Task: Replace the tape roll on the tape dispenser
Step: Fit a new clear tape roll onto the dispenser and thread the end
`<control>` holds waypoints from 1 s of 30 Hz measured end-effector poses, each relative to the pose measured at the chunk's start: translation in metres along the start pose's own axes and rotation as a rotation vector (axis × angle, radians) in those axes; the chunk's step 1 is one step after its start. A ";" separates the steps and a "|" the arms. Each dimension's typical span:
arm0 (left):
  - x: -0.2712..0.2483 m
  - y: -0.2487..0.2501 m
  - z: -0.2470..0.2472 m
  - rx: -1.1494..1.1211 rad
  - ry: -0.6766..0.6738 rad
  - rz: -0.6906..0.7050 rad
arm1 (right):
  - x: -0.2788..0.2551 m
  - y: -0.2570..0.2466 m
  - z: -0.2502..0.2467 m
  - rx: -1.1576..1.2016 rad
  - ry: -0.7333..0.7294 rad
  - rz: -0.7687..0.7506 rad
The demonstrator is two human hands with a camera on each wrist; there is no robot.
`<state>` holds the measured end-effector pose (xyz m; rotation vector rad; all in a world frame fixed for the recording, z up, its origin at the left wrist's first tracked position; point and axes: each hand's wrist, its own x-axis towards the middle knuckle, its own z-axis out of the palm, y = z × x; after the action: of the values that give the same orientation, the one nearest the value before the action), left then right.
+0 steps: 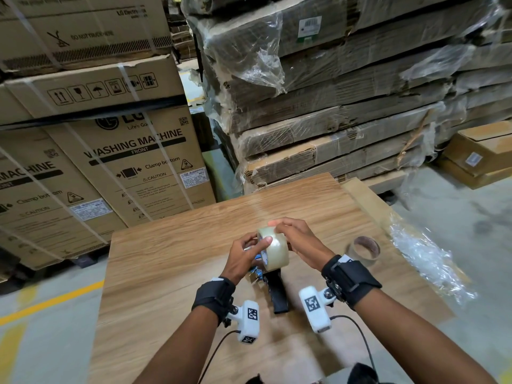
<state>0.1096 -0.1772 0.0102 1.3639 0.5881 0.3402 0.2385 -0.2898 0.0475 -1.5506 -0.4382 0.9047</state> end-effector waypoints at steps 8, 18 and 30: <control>-0.006 0.009 0.004 0.103 -0.164 0.057 | 0.000 0.003 -0.006 0.129 -0.008 0.011; 0.003 0.001 0.007 0.073 0.001 -0.067 | -0.001 0.000 -0.009 0.164 -0.058 0.001; -0.001 0.005 0.006 -0.142 -0.067 -0.025 | -0.001 -0.007 -0.011 0.238 -0.043 0.006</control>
<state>0.1132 -0.1819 0.0156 1.2254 0.5151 0.3088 0.2482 -0.2964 0.0537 -1.3178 -0.3432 0.9608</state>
